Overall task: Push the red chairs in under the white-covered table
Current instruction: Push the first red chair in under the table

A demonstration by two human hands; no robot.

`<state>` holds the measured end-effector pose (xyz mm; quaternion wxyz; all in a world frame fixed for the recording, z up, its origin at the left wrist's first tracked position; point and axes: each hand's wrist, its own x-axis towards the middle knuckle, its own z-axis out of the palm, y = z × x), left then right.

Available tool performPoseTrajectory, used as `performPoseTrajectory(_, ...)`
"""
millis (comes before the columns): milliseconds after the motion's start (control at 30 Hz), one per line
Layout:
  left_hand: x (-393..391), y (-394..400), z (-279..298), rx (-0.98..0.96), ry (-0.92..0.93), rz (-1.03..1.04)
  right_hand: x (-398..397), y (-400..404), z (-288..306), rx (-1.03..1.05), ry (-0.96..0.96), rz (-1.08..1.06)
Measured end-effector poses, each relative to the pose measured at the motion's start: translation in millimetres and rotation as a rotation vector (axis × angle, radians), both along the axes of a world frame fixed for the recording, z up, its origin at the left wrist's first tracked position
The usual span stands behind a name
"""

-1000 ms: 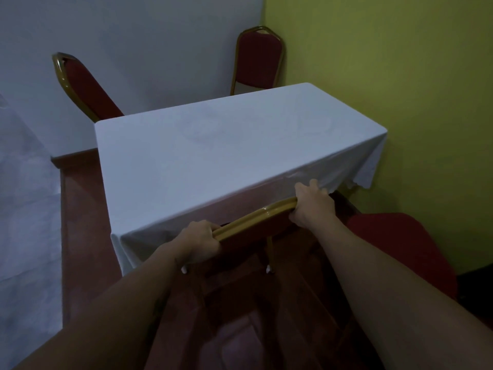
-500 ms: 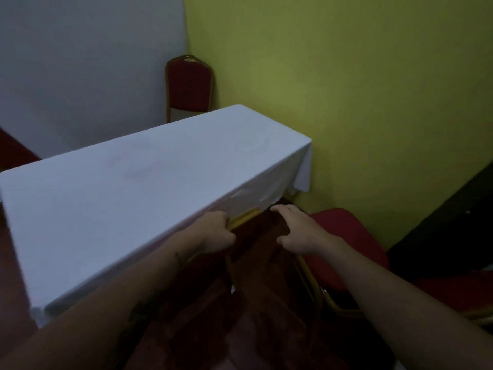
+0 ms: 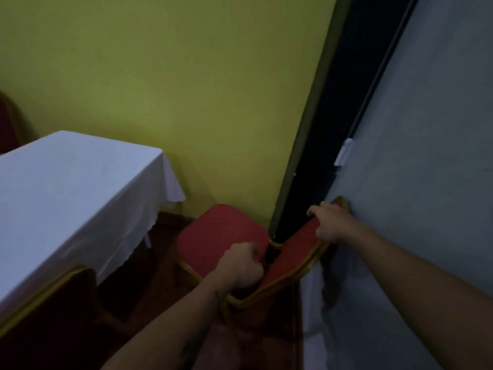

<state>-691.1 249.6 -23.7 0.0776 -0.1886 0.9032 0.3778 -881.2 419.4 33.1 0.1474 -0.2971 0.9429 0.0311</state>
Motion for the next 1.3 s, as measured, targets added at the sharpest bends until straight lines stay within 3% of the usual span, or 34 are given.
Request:
performPoseTrajectory(200, -83, 68, -15, 0.043, -0.050, -0.111, -50, 53, -18, 0.093, 0.047, -0.017)
performPoseTrajectory(367, -122, 92, -39, 0.018, -0.149, -0.108, -70, 52, -38, 0.189, 0.146, 0.056)
performPoseTrajectory(567, -158, 97, -56, 0.111, -0.267, -0.198, -92, 48, -57, 0.180, 0.099, 0.078)
performPoseTrajectory(767, -148, 90, -65, 0.150, -0.278, -0.084, -88, 33, -62, 0.045, 0.044, 0.082)
performPoseTrajectory(1067, -94, -10, -50, 0.112, -0.195, 0.004, -57, -52, -62, -0.099, 0.009, 0.219)
performPoseTrajectory(1300, -42, -61, -44, 0.042, -0.239, 0.101, -19, -102, -71, -0.145, 0.022, 0.244)
